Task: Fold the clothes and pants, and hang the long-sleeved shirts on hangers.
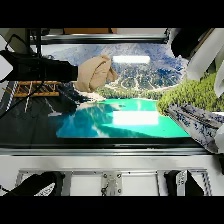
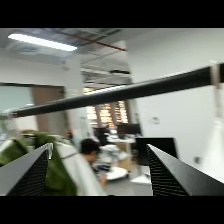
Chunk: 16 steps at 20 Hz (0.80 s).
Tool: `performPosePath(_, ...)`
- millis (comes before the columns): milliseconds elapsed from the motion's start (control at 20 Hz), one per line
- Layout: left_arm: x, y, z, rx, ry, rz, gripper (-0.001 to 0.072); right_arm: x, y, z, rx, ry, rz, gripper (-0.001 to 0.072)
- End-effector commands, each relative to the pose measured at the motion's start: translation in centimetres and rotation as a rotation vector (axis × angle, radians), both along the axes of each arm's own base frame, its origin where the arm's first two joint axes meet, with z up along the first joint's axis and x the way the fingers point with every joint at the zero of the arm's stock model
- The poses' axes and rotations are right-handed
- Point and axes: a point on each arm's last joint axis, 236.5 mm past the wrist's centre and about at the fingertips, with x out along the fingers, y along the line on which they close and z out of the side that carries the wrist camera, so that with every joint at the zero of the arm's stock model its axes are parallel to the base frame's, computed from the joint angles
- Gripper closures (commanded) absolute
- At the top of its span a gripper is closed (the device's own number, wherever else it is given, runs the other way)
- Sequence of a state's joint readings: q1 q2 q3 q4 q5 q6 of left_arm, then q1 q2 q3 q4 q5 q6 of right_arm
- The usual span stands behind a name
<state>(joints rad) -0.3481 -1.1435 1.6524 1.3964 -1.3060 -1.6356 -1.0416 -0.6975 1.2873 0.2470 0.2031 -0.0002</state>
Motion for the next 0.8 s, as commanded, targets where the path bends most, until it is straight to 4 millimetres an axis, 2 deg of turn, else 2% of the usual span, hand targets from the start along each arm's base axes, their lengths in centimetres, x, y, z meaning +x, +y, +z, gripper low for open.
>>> performPosePath(0, 0.0, 0.0, 0.0, 0.002, -0.003, -0.003, 0.0688, 6.8, 10.7, -1.9, -0.126, 0.141, 0.548, 0.0054)
performPosePath(50, 0.1, 0.0, 0.1, 0.002, -0.005, -0.002, 0.0688, 8.6, 13.2, -3.9, -0.142, 0.215, 0.685, 0.0056)
performPosePath(100, 0.3, 0.1, 0.2, -0.002, -0.013, 0.003, 0.0688, 10.3, 14.5, -6.2, -0.117, 0.277, 0.775, 0.0055)
performPosePath(200, 0.9, 0.8, 0.5, -0.011, -0.027, 0.027, 0.0688, 14.2, 17.5, -12.2, -0.009, 0.435, 0.931, 0.0056)
performPosePath(250, 1.2, 1.5, 0.4, -0.011, -0.024, 0.043, 0.0688, 16.0, 20.1, -15.9, 0.035, 0.546, 1.019, 0.0055)
performPosePath(350, 1.5, 2.3, -0.4, -0.026, -0.007, 0.069, 0.0688, 17.5, 26.9, -22.9, 0.047, 0.775, 1.205, 0.0055)
performPosePath(450, 1.4, 2.2, -2.2, -0.085, 0.028, 0.084, 0.0688, 16.9, 34.2, -28.8, 0.032, 0.973, 1.393, 0.0056)
performPosePath(550, 1.1, 1.4, -4.7, -0.171, 0.08, 0.093, 0.0688, 15.3, 41.0, -33.0, -0.053, 1.117, 1.554, 0.0056)
performPosePath(650, 0.5, 0.4, -7.2, -0.218, 0.139, 0.08, 0.0688, 13.6, 46.3, -35.5, -0.099, 1.195, 1.696, 0.0056)
performPosePath(750, -0.5, -0.7, -9.3, -0.255, 0.204, 0.052, 0.0688, 12.1, 50.5, -37.8, -0.129, 1.256, 1.792, 0.0056)
